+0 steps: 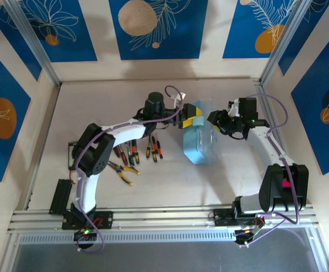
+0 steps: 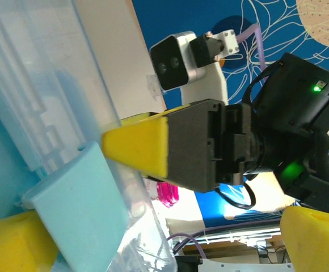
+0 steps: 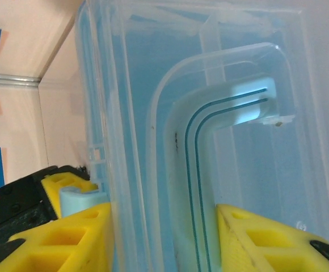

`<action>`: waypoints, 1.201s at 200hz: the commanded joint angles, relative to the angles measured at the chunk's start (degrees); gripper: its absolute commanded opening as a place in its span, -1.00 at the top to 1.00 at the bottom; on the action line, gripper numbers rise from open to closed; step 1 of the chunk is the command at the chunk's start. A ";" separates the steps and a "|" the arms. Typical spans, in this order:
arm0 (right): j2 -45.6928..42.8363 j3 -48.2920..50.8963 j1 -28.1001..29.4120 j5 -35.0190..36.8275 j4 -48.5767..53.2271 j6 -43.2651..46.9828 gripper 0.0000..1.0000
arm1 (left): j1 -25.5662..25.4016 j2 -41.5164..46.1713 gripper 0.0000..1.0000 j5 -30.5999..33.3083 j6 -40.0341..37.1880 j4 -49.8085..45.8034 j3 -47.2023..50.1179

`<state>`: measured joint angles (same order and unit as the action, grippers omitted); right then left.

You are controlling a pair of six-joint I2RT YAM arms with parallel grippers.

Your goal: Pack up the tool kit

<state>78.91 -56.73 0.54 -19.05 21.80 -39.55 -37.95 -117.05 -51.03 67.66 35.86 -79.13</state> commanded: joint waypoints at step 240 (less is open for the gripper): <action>3.41 -15.18 5.73 21.93 25.94 16.84 -0.86 | 5.93 2.91 -1.00 11.44 -27.26 -45.04 0.16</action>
<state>80.60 -70.54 5.26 -3.11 42.65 -26.11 -32.36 -118.19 -44.29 50.76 4.97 -74.28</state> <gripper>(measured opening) 0.889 0.998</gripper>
